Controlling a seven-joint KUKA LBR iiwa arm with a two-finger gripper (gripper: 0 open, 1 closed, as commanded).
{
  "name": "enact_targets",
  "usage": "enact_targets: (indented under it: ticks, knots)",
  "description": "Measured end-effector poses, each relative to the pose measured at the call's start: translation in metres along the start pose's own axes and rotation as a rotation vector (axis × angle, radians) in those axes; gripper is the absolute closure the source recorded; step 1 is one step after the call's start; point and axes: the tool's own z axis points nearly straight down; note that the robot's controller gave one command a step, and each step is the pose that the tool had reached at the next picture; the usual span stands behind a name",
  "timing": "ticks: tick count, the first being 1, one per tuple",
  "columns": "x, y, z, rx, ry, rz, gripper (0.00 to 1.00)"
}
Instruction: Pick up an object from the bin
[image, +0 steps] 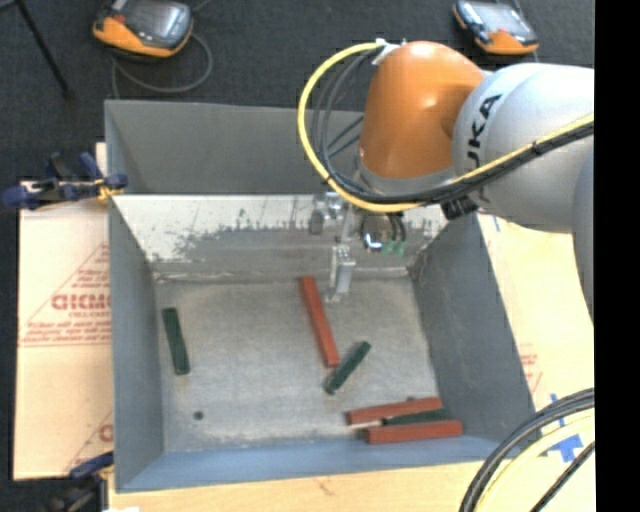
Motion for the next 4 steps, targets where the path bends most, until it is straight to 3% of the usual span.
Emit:
enact_targets:
  ticks: [1, 2, 3, 4]
  knots:
    - [0.013, -0.035, 0.152, 0.002, -0.003, -0.261, 0.0]
    - [-0.015, -0.06, 0.141, 0.002, 0.001, 0.042, 0.0]
    - [-0.006, -0.105, 0.081, 0.004, -0.006, 0.119, 0.0]
    - [0.063, -0.093, 0.091, 0.004, 0.007, 0.088, 0.0]
